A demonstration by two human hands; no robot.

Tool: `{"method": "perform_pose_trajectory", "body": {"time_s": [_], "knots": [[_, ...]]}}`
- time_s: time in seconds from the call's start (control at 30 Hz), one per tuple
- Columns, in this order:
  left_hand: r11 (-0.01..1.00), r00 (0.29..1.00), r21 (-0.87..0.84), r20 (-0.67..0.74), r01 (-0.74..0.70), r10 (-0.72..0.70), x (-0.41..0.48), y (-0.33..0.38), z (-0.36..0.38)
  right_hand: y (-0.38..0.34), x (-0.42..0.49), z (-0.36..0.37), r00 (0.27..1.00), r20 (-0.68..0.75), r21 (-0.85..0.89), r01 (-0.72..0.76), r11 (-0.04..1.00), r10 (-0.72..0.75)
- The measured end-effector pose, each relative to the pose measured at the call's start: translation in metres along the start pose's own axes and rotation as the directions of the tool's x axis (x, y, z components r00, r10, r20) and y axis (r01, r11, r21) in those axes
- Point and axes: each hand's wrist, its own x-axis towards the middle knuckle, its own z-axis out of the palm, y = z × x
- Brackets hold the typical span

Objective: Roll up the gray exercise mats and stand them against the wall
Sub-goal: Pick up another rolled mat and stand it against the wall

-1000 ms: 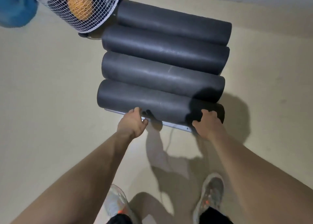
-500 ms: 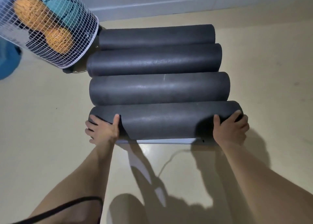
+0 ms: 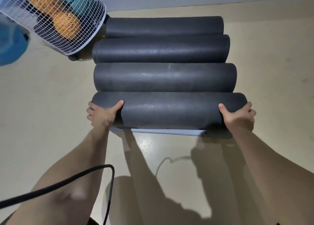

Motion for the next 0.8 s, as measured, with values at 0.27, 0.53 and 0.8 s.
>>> {"method": "perform_pose_trajectory", "body": {"time_s": [0.27,0.53,0.8], "knots": [[0.999,0.999,0.033,-0.019,-0.034,0.035,0.009,-0.014,-0.004,-0.004,-0.013,0.001,0.979,0.180,-0.360,0.157,0.920,-0.097],[0.979,0.982,-0.108,-0.059,0.170,-0.178,-0.024,-0.011,0.008,-0.093,0.023,-0.004,0.543,0.772,-0.435,0.830,0.350,-0.329],[0.733,0.794,-0.384,0.499,0.561,-0.347,-0.117,-0.045,0.047,-0.087,-0.026,0.007,0.516,0.806,-0.399,0.836,0.377,-0.291]]}}
